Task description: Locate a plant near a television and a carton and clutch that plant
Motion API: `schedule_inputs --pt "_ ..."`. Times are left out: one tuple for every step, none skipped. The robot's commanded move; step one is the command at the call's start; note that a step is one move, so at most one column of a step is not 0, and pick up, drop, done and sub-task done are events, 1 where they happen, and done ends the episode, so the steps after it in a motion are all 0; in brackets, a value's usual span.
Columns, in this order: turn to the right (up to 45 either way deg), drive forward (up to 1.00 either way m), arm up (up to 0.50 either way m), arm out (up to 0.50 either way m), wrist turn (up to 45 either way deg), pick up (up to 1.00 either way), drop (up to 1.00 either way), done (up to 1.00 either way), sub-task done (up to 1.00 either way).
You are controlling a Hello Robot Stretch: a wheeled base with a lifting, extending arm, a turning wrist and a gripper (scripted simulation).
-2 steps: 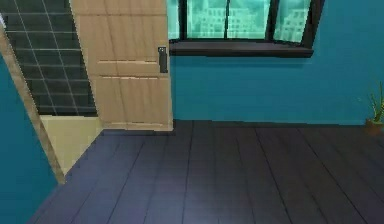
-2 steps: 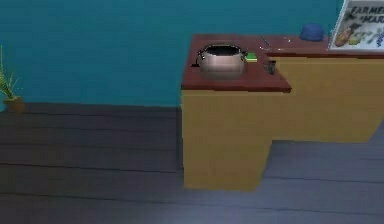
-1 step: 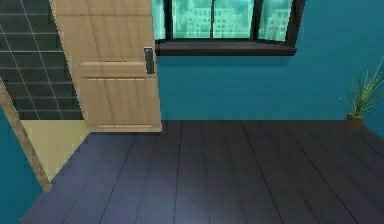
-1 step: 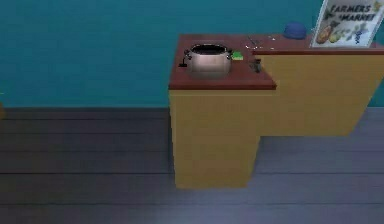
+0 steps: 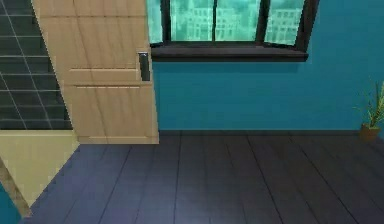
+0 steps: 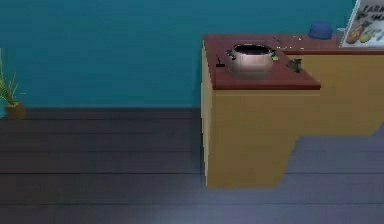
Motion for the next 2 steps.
schedule_inputs --pt "-27.0 0.00 0.00 0.00 0.0 0.00 0.00 0.00 0.00" --pt "0.0 1.00 0.00 0.00 0.0 0.00 0.00 0.00 0.00"
